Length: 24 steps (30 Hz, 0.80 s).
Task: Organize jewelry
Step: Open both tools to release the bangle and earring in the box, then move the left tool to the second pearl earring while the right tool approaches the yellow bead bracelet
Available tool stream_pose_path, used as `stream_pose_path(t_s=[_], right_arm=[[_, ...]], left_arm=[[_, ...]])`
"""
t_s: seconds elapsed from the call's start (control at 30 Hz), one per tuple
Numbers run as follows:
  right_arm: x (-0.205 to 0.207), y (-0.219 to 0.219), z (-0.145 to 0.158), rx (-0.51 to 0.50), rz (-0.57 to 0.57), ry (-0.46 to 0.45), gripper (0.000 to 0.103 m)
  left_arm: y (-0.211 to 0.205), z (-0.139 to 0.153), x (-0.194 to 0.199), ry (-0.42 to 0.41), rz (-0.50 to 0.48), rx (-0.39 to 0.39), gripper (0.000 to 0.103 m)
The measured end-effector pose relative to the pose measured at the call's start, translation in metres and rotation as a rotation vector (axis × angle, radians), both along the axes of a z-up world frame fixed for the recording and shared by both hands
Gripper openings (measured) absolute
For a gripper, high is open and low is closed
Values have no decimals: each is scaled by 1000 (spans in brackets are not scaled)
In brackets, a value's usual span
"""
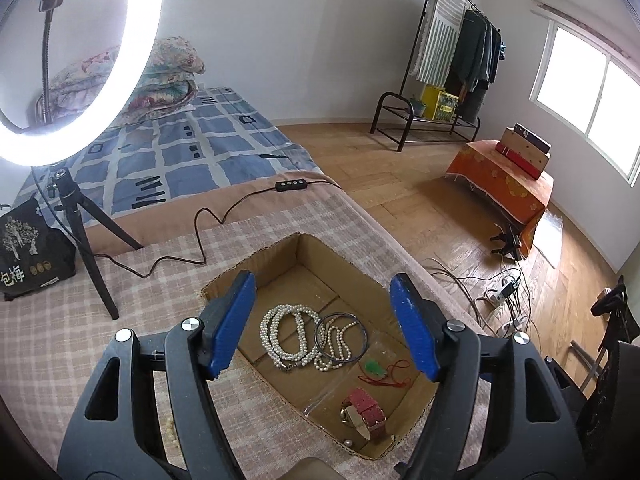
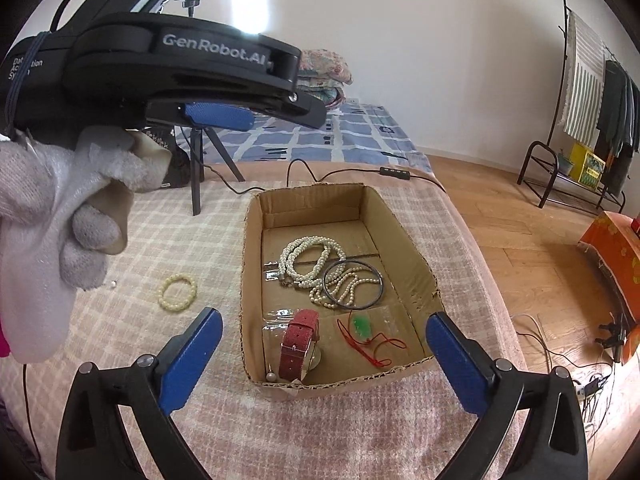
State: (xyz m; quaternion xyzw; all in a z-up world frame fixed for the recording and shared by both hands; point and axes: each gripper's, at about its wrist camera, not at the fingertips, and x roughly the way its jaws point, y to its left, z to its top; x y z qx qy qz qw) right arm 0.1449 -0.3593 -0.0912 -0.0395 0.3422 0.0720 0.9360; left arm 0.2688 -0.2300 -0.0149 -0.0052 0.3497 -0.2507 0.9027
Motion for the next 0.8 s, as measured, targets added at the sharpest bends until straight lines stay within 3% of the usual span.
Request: stream_pose_path(t_s=[0.47,0.8], right_arm=[[-17,22,15,30,70,-81,103],[-9,51,22,55,106,-77,100]], left_arm=[[98,42,-32,-61,84,18,72],[184,41,-51,-60,186,16,72]])
